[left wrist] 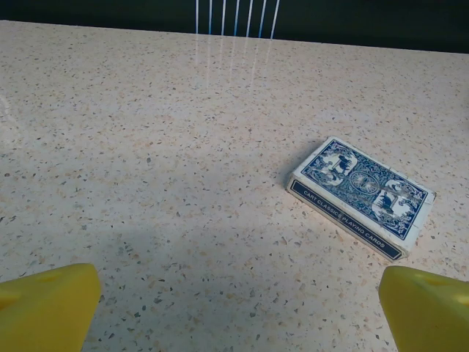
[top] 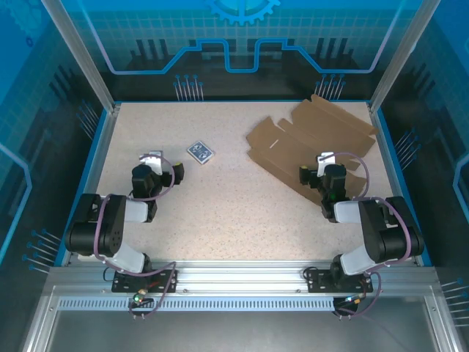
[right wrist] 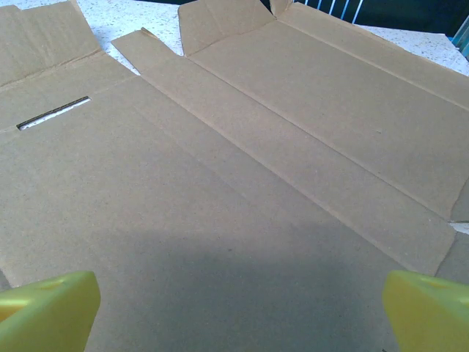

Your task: Fold the paper box

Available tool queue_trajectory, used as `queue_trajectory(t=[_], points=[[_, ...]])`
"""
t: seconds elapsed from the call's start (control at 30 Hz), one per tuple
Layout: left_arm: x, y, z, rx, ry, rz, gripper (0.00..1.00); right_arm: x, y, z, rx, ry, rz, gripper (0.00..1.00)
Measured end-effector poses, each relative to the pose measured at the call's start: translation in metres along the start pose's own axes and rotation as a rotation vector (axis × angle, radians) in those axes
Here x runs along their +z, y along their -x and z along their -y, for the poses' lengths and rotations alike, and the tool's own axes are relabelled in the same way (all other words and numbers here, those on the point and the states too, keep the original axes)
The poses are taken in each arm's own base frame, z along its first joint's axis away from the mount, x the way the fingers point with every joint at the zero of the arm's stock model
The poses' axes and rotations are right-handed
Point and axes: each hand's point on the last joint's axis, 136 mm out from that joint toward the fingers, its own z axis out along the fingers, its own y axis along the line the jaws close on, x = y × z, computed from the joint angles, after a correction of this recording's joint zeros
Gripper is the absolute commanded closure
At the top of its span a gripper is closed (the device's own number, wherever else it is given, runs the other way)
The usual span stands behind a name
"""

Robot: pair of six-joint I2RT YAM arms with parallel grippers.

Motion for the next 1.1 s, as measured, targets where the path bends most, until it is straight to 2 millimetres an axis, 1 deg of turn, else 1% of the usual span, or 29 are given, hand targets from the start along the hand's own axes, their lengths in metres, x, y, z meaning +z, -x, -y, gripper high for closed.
queue_trajectory(t=[0.93,1.0,1.03,1.1], points=[[-0.001,0.000,0.000,-0.001,0.003,-0.003,0.01,0.000,0.000,0.000,0.000,-0.001,-0.003,0.00],[-0.005,0.003,-0.002,-0.003,0.016,-0.006,0.01,-0.002,0.002,0.002,0.000,-0.007,-0.005,0.00],[-0.009,0.008,-0.003,-0.006,0.025,-0.002,0.01,-0.004,0.006,0.004,0.004,-0.018,-0.004,0.00],[-0.019,0.024,-0.004,-0.018,0.042,0.025,0.01,-0.011,0.017,0.011,0.025,-0.049,0.004,0.00]])
